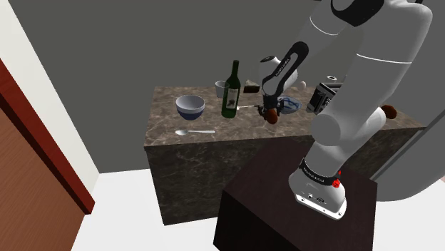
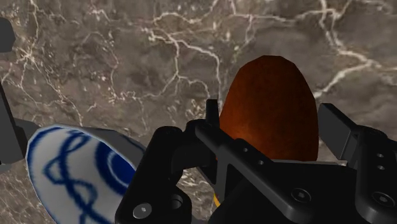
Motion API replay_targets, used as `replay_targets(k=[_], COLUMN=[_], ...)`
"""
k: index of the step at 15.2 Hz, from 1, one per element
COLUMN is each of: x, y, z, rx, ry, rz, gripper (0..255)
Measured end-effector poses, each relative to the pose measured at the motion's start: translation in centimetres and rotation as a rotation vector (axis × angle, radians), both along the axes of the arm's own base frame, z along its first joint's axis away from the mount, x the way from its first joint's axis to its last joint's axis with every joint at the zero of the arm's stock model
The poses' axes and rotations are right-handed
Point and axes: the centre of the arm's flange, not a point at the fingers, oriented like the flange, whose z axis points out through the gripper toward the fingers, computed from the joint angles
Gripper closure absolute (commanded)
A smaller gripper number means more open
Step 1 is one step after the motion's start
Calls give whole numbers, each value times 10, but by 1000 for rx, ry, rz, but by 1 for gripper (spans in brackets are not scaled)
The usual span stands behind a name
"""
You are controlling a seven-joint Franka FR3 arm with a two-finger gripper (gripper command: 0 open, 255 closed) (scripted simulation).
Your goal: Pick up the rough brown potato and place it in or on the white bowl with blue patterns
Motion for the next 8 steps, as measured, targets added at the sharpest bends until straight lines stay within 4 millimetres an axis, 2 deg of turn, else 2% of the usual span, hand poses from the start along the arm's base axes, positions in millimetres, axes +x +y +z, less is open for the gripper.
replay_targets(k=[8], x=[1], y=[0], z=[40], rx=[0], ry=[0], rz=[0], gripper=[255])
